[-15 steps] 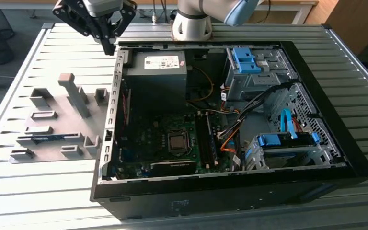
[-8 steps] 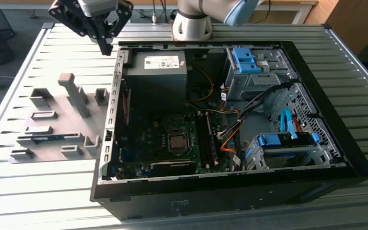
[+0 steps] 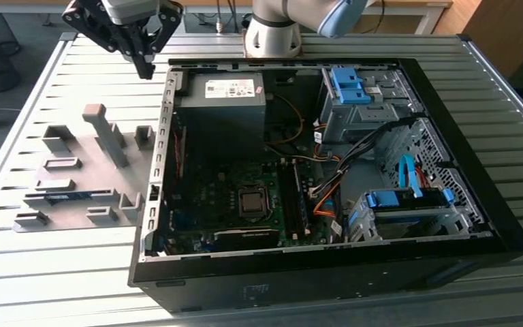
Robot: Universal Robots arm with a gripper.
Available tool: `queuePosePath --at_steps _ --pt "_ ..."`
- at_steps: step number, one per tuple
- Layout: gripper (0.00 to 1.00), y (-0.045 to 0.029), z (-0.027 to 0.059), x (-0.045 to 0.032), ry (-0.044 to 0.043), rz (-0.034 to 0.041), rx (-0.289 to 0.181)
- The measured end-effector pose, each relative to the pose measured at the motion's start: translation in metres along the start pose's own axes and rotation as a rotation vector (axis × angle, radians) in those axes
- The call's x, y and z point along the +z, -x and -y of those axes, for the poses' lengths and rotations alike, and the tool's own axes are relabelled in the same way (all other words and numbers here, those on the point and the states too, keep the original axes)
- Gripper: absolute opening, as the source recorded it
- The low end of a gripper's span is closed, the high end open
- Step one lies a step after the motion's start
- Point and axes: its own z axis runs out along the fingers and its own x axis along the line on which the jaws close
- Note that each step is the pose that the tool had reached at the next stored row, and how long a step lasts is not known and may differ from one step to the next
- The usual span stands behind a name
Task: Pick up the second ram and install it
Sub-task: 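Reach for the second ram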
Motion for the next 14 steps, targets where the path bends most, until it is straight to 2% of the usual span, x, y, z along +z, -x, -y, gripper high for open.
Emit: queuePosePath --at_steps 14 --pt "0.11 -0.0104 0.0008 0.0001 0.0000 0.0000 0.000"
